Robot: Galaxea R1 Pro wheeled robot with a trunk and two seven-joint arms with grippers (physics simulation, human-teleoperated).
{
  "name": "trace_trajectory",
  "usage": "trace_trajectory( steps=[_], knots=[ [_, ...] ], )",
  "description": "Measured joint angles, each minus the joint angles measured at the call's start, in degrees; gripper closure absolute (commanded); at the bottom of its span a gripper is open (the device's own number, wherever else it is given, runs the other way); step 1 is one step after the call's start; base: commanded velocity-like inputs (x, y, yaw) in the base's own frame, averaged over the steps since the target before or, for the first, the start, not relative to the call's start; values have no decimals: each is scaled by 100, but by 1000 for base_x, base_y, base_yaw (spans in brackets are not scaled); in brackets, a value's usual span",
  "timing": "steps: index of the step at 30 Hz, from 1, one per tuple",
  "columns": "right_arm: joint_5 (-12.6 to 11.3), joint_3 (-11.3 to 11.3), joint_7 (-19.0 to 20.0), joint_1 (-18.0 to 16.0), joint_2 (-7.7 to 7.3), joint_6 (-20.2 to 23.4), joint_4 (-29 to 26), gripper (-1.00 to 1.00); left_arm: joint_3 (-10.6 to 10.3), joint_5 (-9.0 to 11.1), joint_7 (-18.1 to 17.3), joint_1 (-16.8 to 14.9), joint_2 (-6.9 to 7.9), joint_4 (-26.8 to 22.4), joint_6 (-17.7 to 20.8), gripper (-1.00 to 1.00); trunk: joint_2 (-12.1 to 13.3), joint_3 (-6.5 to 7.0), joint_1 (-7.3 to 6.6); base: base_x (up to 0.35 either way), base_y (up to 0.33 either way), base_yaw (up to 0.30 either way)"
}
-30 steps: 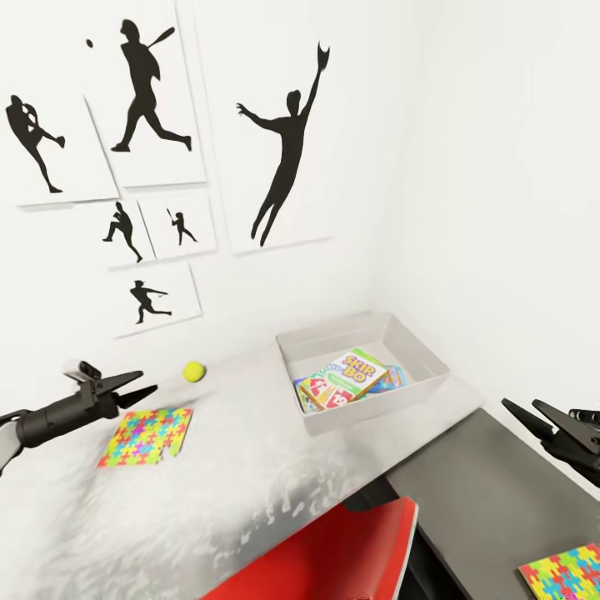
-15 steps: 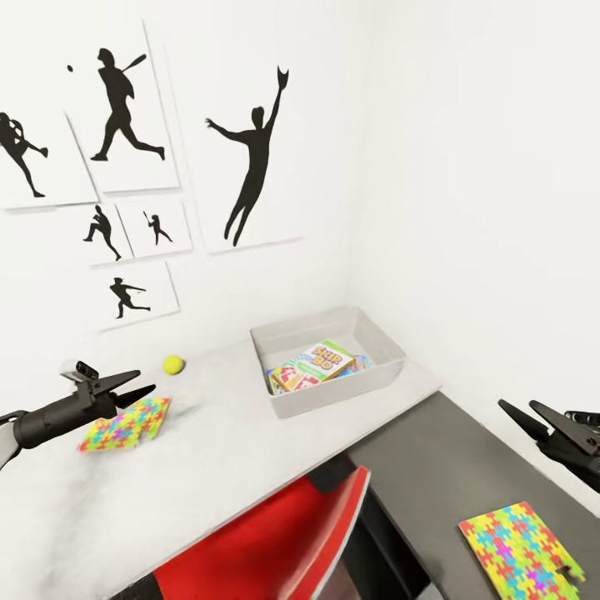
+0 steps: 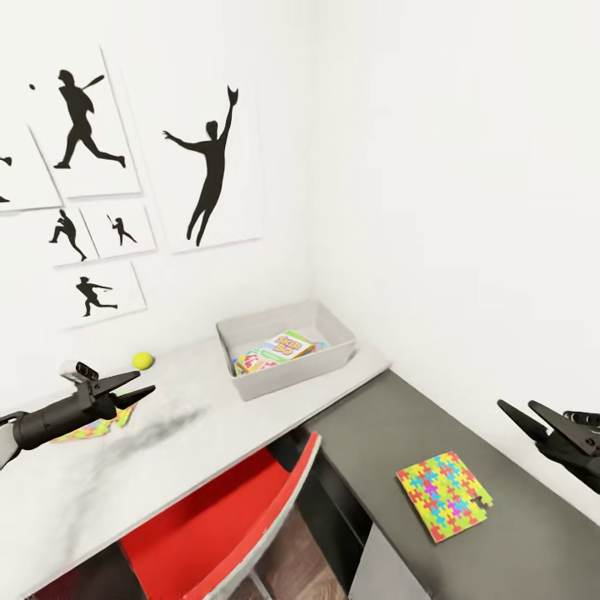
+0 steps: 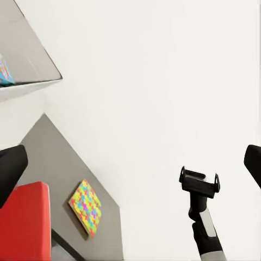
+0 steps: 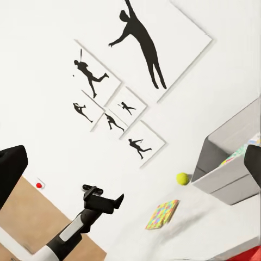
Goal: Put all the toys in the child's room - the three board games (two on the bed and one on the table), the two jigsaw puzzles on the table, and the tennis ball on the table - inside the toy box on the table in the child's room.
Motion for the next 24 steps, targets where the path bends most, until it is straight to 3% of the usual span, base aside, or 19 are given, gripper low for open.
trace_trajectory(
  steps=[9,24],
  knots=[
    [-1,-2,-1,1,-1,0,2,-100,-1,0,-33,1,0,-2,5,-100,1,75,-2,-206,123,-207],
    [1,-2,-2,0,0,0,0,-100,-6,-5,-269,2,0,0,-14,-100,0,193,-3,-18,36,-192]
  ],
)
